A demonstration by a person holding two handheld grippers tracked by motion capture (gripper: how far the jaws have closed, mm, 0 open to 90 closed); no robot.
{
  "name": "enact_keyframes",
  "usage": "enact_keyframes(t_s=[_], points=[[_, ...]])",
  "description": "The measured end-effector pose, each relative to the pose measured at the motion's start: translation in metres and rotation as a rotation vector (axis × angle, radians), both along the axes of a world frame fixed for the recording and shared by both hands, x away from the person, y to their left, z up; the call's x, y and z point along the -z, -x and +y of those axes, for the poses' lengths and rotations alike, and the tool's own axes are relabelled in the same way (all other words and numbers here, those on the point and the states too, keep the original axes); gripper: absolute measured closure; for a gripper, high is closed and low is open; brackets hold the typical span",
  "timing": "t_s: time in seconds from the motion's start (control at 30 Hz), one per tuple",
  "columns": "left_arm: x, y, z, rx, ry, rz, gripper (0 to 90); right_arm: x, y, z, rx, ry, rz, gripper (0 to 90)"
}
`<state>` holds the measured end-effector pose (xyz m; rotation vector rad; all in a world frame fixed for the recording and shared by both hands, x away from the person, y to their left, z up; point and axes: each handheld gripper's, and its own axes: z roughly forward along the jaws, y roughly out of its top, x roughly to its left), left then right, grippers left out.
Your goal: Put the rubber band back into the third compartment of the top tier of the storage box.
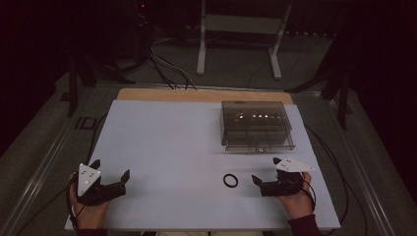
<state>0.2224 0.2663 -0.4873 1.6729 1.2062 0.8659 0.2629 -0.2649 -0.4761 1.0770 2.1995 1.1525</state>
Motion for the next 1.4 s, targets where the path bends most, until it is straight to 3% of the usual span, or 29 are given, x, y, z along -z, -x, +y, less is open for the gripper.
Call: enact_keyframes(t_s=[0.5, 0.8, 0.9, 1.07, 1.13, 1.4], points=[[0.002, -0.001, -0.001, -0.010, -0.003, 0.001, 0.5, -0.004, -0.010, 0.023, -0.042, 0.032, 0.037, 1.0], [0.004, -0.002, -0.002, -0.003, -0.004, 0.009, 0.5, -0.001, -0.018, 0.037, -0.060, 0.071, 0.081, 5.0], [0.004, -0.002, -0.002, 0.000, -0.004, 0.014, 0.5, 0.002, -0.021, 0.042, -0.068, 0.087, 0.104, 7.7], [0.005, -0.003, -0.003, 0.003, -0.007, 0.024, 0.5, 0.007, -0.025, 0.055, -0.092, 0.117, 0.144, 22.0], [0.006, -0.003, -0.004, 0.003, -0.007, 0.026, 0.5, 0.007, -0.025, 0.055, -0.092, 0.117, 0.144, 22.0], [0.006, -0.003, -0.003, 0.004, -0.003, 0.029, 0.5, 0.018, -0.029, 0.071, -0.118, 0.169, 0.183, 38.2]])
